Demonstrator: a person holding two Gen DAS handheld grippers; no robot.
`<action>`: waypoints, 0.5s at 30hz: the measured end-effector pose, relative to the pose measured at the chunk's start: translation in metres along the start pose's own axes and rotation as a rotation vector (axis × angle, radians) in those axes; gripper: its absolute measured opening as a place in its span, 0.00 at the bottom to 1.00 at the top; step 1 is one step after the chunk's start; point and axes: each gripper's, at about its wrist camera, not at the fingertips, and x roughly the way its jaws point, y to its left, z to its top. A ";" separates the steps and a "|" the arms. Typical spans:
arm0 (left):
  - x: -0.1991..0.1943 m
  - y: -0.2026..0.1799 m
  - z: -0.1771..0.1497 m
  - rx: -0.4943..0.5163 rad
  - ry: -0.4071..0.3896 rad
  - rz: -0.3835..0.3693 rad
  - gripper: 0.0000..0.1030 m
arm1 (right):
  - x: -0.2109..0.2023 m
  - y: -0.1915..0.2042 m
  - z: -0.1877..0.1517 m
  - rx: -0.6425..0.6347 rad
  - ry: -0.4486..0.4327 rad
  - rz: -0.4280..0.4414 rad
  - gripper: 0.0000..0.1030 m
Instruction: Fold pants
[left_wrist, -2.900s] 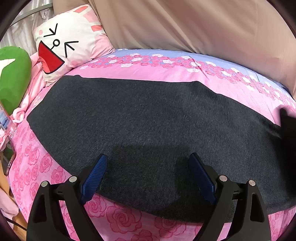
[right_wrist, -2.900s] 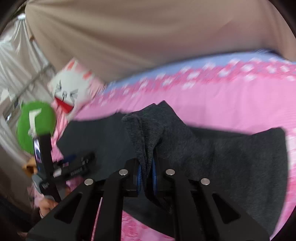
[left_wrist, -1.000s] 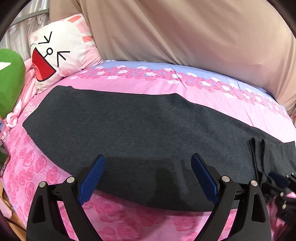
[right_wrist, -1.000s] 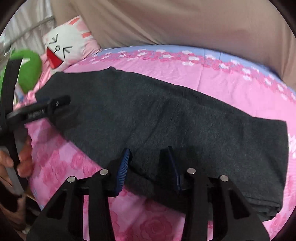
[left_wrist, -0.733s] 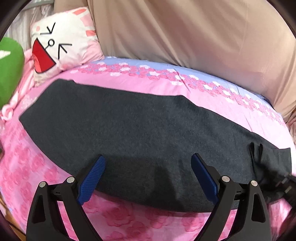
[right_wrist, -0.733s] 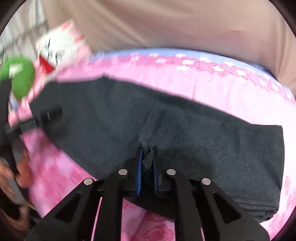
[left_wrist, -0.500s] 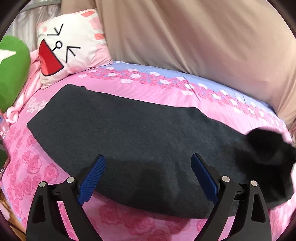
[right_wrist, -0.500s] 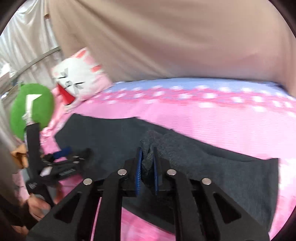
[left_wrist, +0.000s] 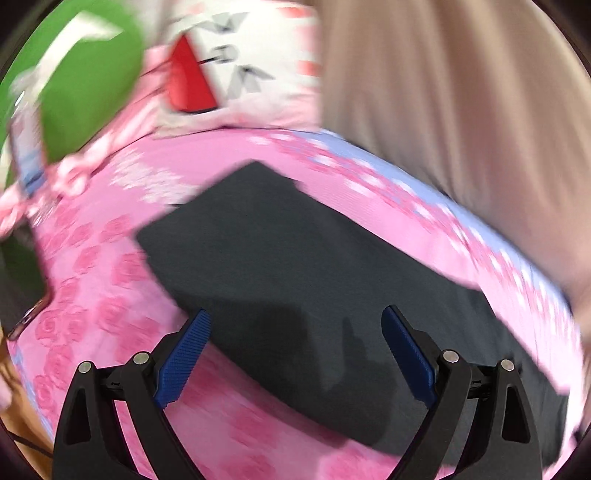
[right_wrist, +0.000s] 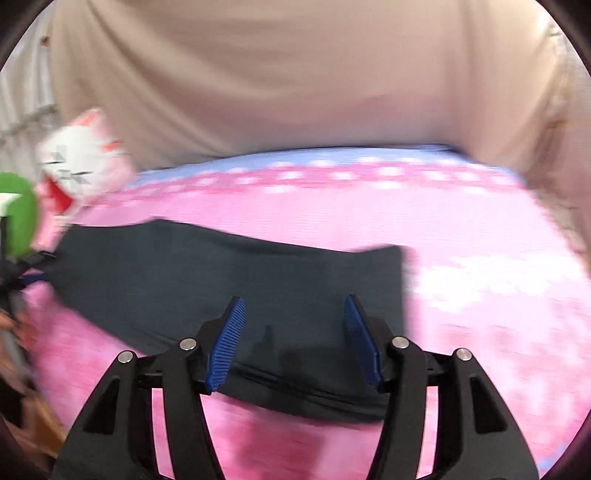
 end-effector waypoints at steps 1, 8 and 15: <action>0.004 0.011 0.006 -0.031 0.006 0.020 0.89 | 0.002 -0.015 -0.005 0.045 0.012 -0.026 0.55; -0.003 0.036 0.006 -0.067 0.000 0.028 0.89 | 0.041 -0.067 -0.023 0.310 0.144 0.081 0.66; -0.006 -0.030 -0.020 0.094 0.028 -0.055 0.89 | 0.051 -0.046 -0.018 0.260 0.153 0.159 0.13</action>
